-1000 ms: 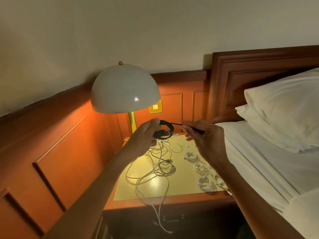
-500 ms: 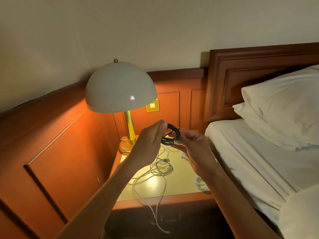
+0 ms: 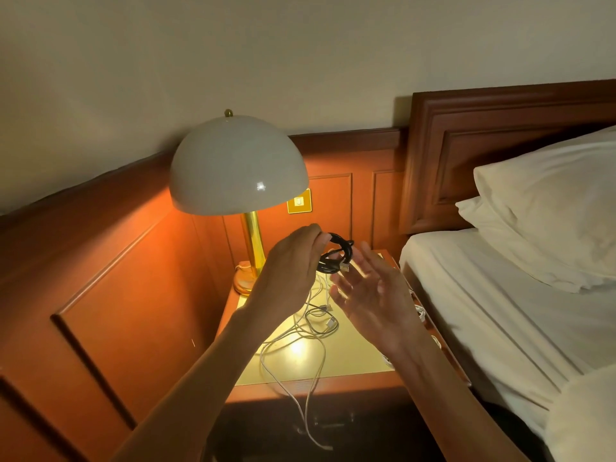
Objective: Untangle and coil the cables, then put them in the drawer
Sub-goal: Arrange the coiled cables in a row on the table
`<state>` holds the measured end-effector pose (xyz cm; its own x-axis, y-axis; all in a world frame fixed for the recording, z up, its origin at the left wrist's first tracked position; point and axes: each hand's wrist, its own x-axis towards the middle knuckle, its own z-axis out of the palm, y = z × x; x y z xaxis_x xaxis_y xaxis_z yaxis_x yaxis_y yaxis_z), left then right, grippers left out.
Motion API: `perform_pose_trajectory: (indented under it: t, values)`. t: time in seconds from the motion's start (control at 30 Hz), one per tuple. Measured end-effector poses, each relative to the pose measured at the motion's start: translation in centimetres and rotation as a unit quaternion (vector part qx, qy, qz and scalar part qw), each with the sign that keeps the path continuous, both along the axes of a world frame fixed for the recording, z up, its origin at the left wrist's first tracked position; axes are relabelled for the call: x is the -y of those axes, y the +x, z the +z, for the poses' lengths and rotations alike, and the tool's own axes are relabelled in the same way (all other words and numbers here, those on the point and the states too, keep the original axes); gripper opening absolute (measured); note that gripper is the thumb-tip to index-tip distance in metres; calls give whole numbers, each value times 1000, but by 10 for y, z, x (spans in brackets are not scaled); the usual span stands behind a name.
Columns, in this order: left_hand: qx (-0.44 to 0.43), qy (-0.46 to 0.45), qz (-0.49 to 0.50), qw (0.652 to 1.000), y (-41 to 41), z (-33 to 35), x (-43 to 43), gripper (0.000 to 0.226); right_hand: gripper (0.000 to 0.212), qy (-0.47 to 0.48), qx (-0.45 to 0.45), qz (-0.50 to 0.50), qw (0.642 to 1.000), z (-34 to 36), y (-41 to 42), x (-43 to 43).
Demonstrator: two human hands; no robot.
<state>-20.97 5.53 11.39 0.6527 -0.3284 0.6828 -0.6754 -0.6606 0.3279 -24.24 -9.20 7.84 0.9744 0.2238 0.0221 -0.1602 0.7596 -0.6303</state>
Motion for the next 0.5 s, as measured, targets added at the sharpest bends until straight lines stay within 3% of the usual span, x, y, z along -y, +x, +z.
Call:
perform_pose_trajectory:
  t: [0.13, 0.23, 0.37, 0.5]
  values:
    - [17, 16, 4, 1000, 2, -1, -1, 37, 40, -44, 1, -55, 998, 5, -1, -7]
    - [14, 30, 8, 999, 4, -1, -1, 33, 46, -15, -5, -43, 999, 5, 3, -8]
    - [13, 50, 19, 998, 7, -4, -2, 27, 79, 36, -16, 27, 999, 7, 6, -6]
    - [16, 75, 14, 997, 10, -10, -4, 17, 70, -105, -69, -34, 991, 17, 10, -8]
